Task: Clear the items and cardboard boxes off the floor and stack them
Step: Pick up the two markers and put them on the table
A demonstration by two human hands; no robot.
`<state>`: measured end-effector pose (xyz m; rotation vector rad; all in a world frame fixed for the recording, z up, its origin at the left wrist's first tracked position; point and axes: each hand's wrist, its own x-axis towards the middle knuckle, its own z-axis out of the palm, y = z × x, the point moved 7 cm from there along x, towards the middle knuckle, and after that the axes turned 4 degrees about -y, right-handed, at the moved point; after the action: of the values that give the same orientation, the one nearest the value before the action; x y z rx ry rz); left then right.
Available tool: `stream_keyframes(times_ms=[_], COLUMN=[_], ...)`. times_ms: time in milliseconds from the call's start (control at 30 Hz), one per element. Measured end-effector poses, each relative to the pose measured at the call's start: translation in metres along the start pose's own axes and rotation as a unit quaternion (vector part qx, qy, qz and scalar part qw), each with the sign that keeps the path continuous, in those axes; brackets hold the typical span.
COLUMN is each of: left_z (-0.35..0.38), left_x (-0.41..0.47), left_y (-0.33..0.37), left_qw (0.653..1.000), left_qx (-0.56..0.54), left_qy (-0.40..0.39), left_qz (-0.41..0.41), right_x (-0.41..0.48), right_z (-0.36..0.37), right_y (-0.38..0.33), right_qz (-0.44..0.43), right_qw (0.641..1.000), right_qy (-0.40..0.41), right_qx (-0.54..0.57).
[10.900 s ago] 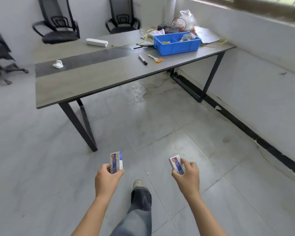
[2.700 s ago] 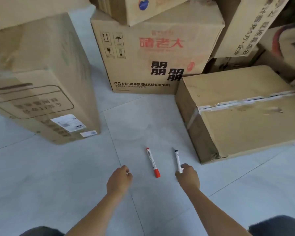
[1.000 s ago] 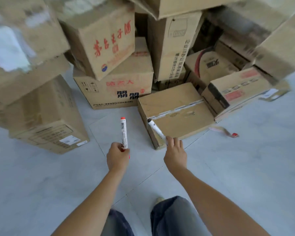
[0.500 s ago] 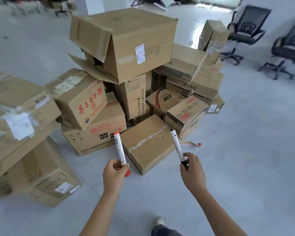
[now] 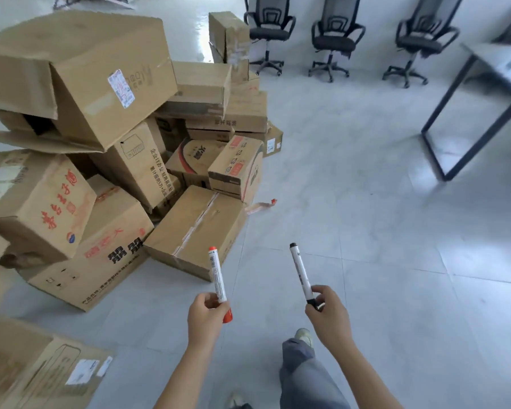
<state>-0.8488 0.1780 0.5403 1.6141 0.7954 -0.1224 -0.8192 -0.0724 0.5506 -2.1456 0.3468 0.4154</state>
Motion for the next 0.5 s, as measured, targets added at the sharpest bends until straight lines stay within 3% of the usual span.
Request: stream_keyframes(times_ms=[167, 333, 500], left_z=[0.043, 0.092, 0.199], left_x=[-0.03, -0.059, -0.105], left_y=[0.007, 0.024, 0.024], left_qw=[0.998, 0.996, 0.994], left_qx=[0.022, 0.001, 0.007], left_qy=[-0.052, -0.063, -0.082], left_qz=[0.033, 0.067, 0.076], right_x=[-0.029, -0.043, -0.085], right_z=[-0.045, -0.134, -0.235], right_y=[0.053, 0.095, 0.173], right_qz=[0.043, 0.033, 0.036], right_qw=[0.996, 0.984, 0.969], right_qy=[0.035, 0.128, 0.196], right_qx=[0.068, 0.12, 0.144])
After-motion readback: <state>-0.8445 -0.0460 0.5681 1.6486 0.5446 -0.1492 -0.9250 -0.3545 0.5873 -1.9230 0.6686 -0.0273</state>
